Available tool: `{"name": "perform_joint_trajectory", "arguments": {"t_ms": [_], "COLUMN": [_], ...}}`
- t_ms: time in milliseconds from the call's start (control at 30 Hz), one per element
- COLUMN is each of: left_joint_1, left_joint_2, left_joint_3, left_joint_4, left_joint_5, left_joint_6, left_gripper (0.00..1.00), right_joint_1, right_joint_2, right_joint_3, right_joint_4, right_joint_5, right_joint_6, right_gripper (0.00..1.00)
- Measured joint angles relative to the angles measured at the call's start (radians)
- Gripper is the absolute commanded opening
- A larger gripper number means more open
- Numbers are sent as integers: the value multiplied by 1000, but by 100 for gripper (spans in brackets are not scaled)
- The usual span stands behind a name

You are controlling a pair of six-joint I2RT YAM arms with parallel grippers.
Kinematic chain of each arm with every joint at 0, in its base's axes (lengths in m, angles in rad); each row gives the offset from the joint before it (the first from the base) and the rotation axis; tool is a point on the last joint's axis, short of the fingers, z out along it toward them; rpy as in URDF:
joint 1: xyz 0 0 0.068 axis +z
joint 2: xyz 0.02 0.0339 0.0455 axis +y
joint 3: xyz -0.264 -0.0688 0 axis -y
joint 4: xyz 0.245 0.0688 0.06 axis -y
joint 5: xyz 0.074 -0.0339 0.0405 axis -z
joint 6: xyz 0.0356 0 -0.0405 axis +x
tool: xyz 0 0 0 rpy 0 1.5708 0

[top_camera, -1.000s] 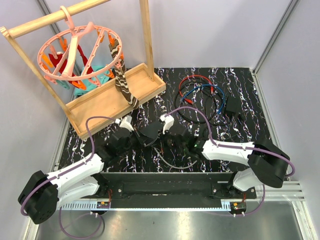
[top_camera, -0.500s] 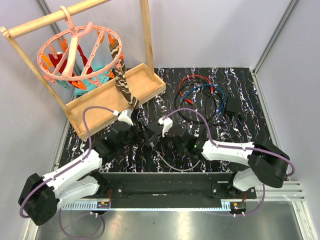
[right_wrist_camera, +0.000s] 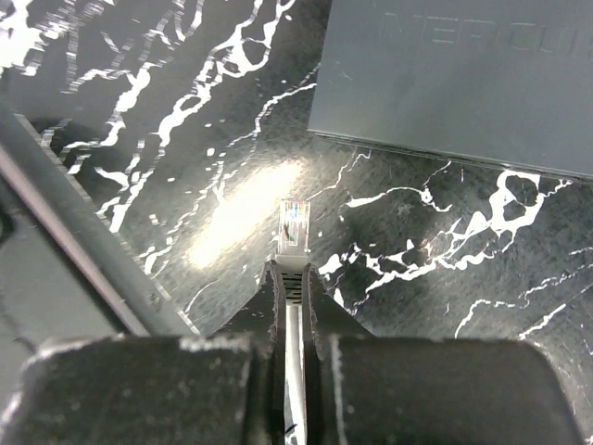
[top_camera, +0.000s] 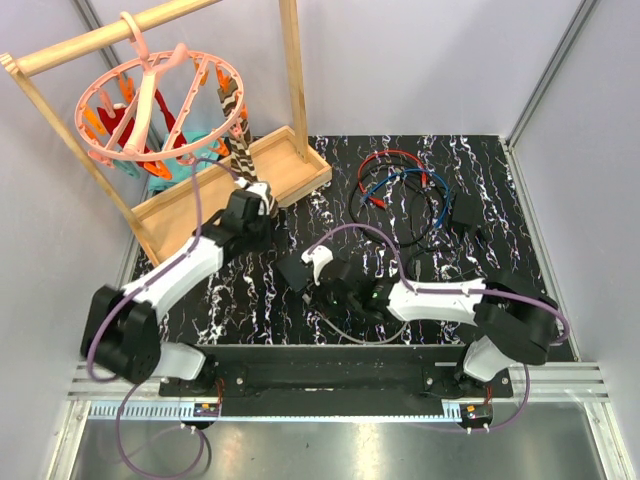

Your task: Insert the plug into the switch port

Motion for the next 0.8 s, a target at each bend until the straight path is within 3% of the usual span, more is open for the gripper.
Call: {"name": "perform_joint_trajectory", "arguments": {"t_ms": [300, 800], "left_joint_1": [0, 0], "left_joint_2": [195, 290], "left_joint_3": [85, 90], "left_joint_4": [-77, -127], "left_joint_5": [51, 112], "left_joint_6": [75, 67], "left_gripper": [99, 91], "right_joint_1": [31, 54], "right_joint_2": [148, 246], "right_joint_3": [82, 172], "right_joint_4": [-7, -40], "right_joint_5": [79, 193], "right_joint_6": [-37, -72], "right_gripper": [0, 0]}}
